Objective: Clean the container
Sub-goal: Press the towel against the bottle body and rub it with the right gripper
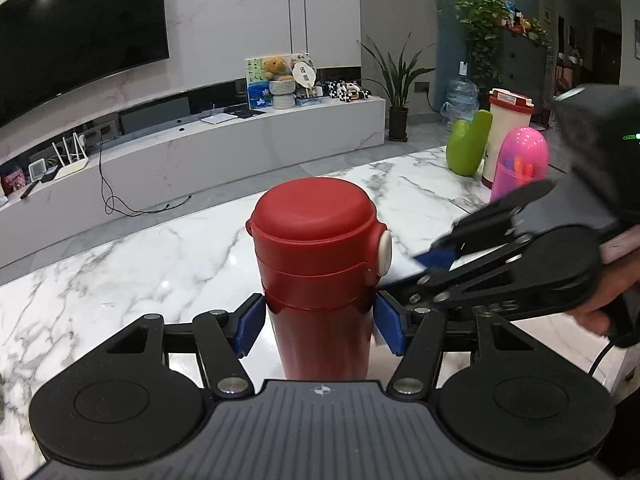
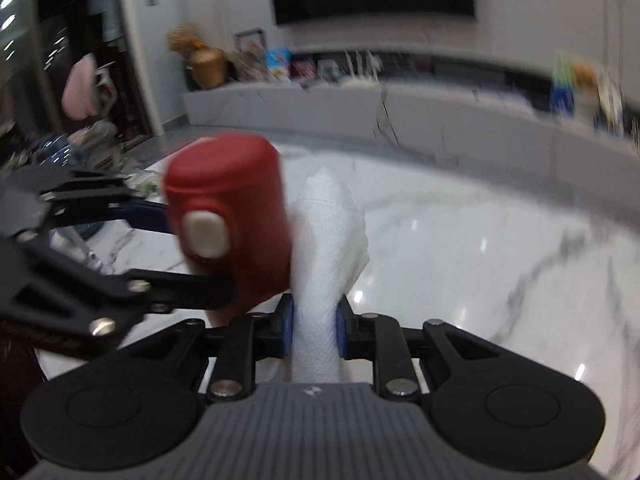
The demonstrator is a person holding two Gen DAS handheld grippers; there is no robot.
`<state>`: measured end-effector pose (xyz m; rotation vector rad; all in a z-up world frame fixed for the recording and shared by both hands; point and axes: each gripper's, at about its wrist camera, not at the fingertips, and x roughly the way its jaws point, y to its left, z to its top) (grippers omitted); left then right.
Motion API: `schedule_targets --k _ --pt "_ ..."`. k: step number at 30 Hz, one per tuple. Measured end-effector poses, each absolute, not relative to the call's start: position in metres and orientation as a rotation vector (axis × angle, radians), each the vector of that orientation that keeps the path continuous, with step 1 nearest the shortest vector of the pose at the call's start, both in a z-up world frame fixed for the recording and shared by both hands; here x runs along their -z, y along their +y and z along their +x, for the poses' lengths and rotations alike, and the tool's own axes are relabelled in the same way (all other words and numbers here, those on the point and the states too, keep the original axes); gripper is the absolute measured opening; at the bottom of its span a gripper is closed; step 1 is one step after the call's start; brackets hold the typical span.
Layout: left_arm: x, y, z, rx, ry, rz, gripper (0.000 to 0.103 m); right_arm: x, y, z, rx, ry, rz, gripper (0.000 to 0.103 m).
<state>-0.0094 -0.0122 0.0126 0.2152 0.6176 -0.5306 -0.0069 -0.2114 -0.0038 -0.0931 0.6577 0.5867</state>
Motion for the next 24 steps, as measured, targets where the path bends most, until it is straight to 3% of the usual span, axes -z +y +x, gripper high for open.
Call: schedule_targets --k 8,24 --pt "-0.010 -0.016 -0.013 0.538 0.614 0.229 0.057 -0.013 -0.202 -0.029 -0.591 0.549 -0.295 0.023" --pt "-0.009 -0.016 -0.015 0.508 0.610 0.199 0.059 0.046 -0.172 -0.012 -0.586 0.782 -0.391 0.023"
